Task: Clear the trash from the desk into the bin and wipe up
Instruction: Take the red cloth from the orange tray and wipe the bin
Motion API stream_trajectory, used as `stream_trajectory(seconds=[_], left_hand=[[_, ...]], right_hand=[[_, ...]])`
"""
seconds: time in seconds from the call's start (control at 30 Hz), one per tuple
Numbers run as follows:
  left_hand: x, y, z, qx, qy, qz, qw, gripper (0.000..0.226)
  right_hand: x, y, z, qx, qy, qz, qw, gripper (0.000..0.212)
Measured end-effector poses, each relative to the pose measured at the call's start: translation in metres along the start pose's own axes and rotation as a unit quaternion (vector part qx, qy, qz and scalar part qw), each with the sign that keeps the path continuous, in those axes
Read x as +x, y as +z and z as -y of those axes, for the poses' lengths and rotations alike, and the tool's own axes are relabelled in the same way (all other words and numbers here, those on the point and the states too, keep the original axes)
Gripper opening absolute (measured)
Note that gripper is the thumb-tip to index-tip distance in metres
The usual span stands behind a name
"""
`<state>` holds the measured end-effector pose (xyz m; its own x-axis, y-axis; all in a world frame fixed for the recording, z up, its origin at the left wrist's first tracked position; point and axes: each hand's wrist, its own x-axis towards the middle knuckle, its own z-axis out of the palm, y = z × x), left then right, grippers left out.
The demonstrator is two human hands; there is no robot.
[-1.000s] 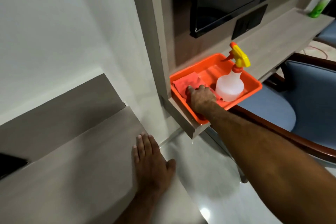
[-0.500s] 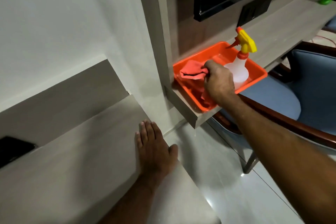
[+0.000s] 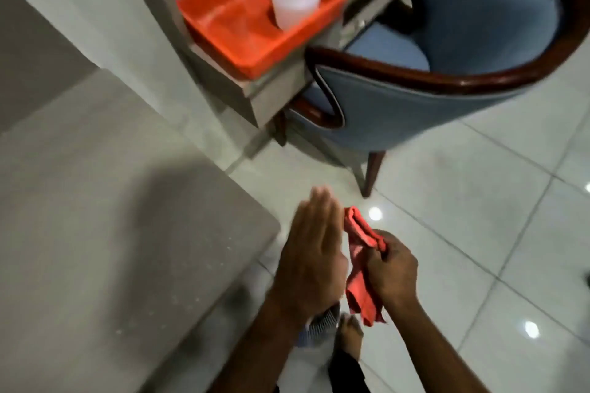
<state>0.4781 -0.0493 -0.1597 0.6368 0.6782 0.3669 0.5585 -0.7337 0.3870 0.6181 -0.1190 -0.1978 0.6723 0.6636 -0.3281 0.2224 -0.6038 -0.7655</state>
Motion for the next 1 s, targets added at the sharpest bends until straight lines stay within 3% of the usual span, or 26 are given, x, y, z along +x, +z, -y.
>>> stream_trajectory(seconds=[0.07, 0.13, 0.27, 0.37, 0.43, 0.5, 0.53, 0.57, 0.63, 0.77, 0.9, 1.0], left_hand=[[-0.056, 0.056, -0.022, -0.011, 0.007, 0.078, 0.997, 0.055], [-0.107, 0.094, -0.018, 0.015, -0.041, 0.164, 0.985, 0.06], [-0.21, 0.17, 0.02, 0.033, -0.254, 0.295, 0.92, 0.067], [-0.261, 0.213, 0.062, 0.038, -0.446, 0.341, 0.827, 0.072], [-0.28, 0.243, 0.089, 0.015, -0.56, 0.296, 0.774, 0.076], [-0.284, 0.264, 0.106, -0.056, -0.703, 0.213, 0.676, 0.076], [-0.287, 0.272, 0.113, -0.095, -0.756, 0.186, 0.62, 0.071], [-0.291, 0.278, 0.121, -0.126, -0.782, 0.173, 0.585, 0.061], [-0.297, 0.28, 0.131, -0.144, -0.775, 0.192, 0.584, 0.042], [-0.288, 0.235, 0.119, -0.199, -0.745, 0.176, 0.612, 0.032], [-0.253, 0.132, 0.061, -0.354, -0.747, 0.12, 0.55, 0.042], [-0.227, 0.049, 0.02, -0.421, -0.727, 0.098, 0.533, 0.049]], right_hand=[[-0.007, 0.016, -0.075, -0.045, 0.05, 0.021, 0.997, 0.028], [-0.013, 0.035, -0.131, -0.088, 0.085, 0.039, 0.992, 0.022], [-0.02, 0.087, -0.23, -0.113, 0.147, 0.067, 0.981, 0.026], [-0.018, 0.126, -0.278, -0.092, 0.181, 0.094, 0.975, 0.038], [-0.015, 0.151, -0.301, -0.083, 0.193, 0.115, 0.971, 0.054], [-0.015, 0.166, -0.313, -0.09, 0.197, 0.147, 0.965, 0.068], [-0.016, 0.172, -0.317, -0.092, 0.195, 0.157, 0.964, 0.071], [-0.015, 0.175, -0.32, -0.094, 0.194, 0.163, 0.963, 0.071], [-0.012, 0.175, -0.321, -0.092, 0.196, 0.168, 0.962, 0.064], [-0.007, 0.147, -0.286, -0.084, 0.179, 0.172, 0.965, 0.053], [-0.035, 0.091, -0.195, -0.114, 0.144, 0.179, 0.967, 0.045], [-0.066, 0.044, -0.117, -0.123, 0.108, 0.18, 0.97, 0.046]])
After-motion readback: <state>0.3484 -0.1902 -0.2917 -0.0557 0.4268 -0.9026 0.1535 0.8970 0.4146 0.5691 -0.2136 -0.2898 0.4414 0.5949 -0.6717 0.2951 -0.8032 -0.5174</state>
